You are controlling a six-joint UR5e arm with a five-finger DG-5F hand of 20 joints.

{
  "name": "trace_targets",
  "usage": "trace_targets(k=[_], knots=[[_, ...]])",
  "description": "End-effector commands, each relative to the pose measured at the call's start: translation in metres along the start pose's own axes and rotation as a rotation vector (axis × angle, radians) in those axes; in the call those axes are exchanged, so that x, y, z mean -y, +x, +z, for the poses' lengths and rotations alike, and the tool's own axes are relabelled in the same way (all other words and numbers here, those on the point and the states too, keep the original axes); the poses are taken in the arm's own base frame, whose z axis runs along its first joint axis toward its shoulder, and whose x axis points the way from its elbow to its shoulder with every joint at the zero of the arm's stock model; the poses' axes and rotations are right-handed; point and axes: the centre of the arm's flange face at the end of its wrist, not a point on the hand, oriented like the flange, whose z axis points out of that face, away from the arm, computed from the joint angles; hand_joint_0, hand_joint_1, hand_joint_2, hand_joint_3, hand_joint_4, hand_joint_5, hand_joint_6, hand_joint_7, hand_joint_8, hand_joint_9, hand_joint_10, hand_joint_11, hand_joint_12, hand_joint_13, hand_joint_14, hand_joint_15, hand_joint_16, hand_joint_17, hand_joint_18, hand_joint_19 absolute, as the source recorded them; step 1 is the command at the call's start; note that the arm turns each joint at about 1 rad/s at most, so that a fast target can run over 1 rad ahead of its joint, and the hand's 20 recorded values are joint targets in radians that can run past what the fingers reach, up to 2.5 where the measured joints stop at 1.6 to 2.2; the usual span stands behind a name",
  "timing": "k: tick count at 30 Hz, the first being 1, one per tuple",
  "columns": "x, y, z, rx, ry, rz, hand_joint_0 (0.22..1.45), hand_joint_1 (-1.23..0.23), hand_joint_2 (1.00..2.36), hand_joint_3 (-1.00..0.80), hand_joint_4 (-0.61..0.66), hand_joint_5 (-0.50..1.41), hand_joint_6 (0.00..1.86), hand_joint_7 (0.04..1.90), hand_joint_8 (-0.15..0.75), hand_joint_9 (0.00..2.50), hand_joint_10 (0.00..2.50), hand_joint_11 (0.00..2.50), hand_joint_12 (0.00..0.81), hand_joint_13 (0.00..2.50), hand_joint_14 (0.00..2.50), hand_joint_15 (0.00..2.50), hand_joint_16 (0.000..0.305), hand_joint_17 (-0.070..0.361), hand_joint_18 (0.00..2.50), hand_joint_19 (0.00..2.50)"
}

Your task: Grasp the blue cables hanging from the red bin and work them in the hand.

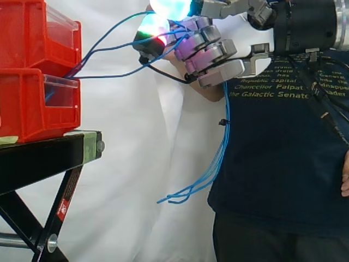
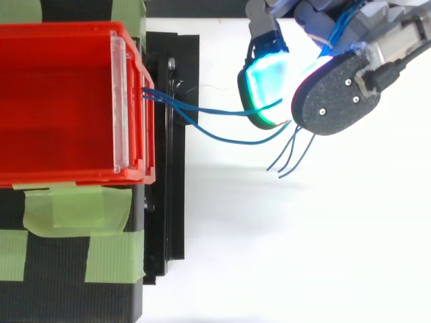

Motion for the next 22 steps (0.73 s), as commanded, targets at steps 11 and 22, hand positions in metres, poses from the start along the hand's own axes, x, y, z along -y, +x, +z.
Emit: trace_targets(k=[11, 22], knots=[[0.0000, 0.0000, 0.0001, 0.000, 0.000, 0.000, 0.90, -0.65, 1.02, -0.45, 0.13, 0.31, 0.84, 1.28, 0.311, 0.68, 2.50, 2.49, 0.411, 0.99, 2.45, 1.47, 0.050, 0.113, 1.38, 1.54], [0.0000, 0.0000, 0.0001, 0.000, 0.000, 0.000, 0.90, -0.65, 1.02, -0.45, 0.13, 0.31, 0.84, 1.27, 0.319, 0.68, 2.50, 2.50, 0.411, 0.99, 2.45, 1.47, 0.051, 0.115, 1.38, 1.53]])
